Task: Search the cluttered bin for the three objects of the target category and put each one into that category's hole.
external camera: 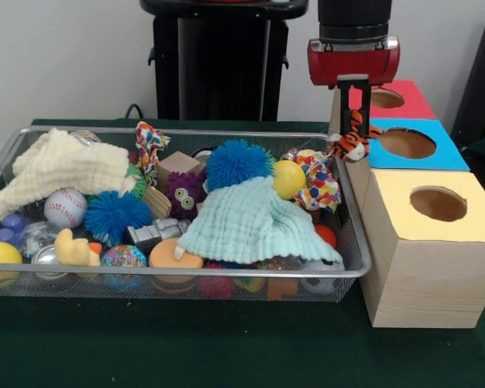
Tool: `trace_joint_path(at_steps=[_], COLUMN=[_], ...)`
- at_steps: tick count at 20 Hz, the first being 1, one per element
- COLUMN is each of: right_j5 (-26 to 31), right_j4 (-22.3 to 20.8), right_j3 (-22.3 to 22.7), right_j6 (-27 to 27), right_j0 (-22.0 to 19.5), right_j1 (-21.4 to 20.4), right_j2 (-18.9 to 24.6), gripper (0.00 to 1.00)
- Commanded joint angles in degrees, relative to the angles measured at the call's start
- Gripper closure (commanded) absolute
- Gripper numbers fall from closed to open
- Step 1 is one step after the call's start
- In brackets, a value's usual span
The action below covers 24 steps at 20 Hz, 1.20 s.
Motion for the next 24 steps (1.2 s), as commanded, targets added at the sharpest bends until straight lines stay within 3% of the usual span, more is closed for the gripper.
trace_joint_path(at_steps=[1,18,24], right_j5=[7.0,10.5,12.9], right_j4=[3.1,2.0,1.5], right_j3=[5.1,5.6,4.6], right_j6=[12.4,6.9,8.8], right_j0=[-2.0,-7.5,-5.5], right_j1=[-2.4,-2.5,-3.2], right_j2=[4.1,9.5,7.3], gripper=[1.00,1.00,1.00])
